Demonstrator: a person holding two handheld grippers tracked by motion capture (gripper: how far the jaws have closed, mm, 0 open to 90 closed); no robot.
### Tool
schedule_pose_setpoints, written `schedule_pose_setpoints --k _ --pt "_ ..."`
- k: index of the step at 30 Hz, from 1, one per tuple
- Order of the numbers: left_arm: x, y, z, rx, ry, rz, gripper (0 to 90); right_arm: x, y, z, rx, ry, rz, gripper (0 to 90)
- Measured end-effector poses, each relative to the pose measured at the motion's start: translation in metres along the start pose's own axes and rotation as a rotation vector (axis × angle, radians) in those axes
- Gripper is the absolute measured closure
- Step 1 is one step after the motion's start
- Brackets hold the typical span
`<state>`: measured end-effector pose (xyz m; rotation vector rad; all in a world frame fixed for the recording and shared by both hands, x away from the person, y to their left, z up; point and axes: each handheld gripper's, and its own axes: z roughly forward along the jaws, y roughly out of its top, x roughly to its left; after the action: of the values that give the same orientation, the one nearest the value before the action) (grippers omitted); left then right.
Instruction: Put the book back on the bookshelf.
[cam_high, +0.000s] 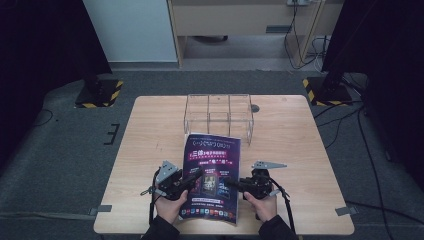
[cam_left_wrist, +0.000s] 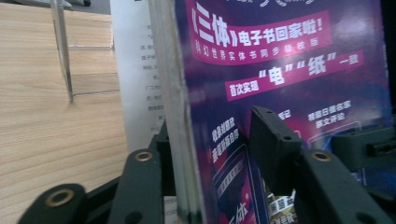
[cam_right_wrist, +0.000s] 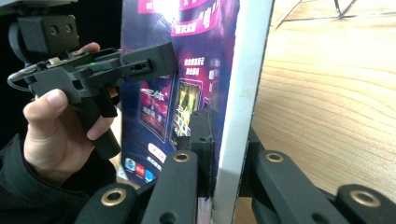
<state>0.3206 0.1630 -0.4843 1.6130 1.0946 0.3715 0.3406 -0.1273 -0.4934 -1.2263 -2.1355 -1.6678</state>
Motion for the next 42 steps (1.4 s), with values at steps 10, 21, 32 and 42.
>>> schedule_pose_setpoints --k 10,21,32,42 --pt "0.008 -0.002 -0.001 0.019 0.08 -0.014 30.8 0.009 0.007 -0.006 -0.021 0.009 -0.038 83.0" --pt "0.028 -0.002 -0.013 0.026 0.162 -0.042 26.9 0.017 0.018 -0.013 -0.061 0.001 -0.063 83.0" --pt "0.054 -0.015 -0.008 0.149 0.31 -0.035 23.9 0.036 0.043 -0.027 -0.127 -0.02 -0.138 83.0" --pt "0.064 -0.023 0.0 0.241 0.401 0.001 22.6 0.04 0.059 -0.047 -0.167 -0.104 -0.191 83.0"
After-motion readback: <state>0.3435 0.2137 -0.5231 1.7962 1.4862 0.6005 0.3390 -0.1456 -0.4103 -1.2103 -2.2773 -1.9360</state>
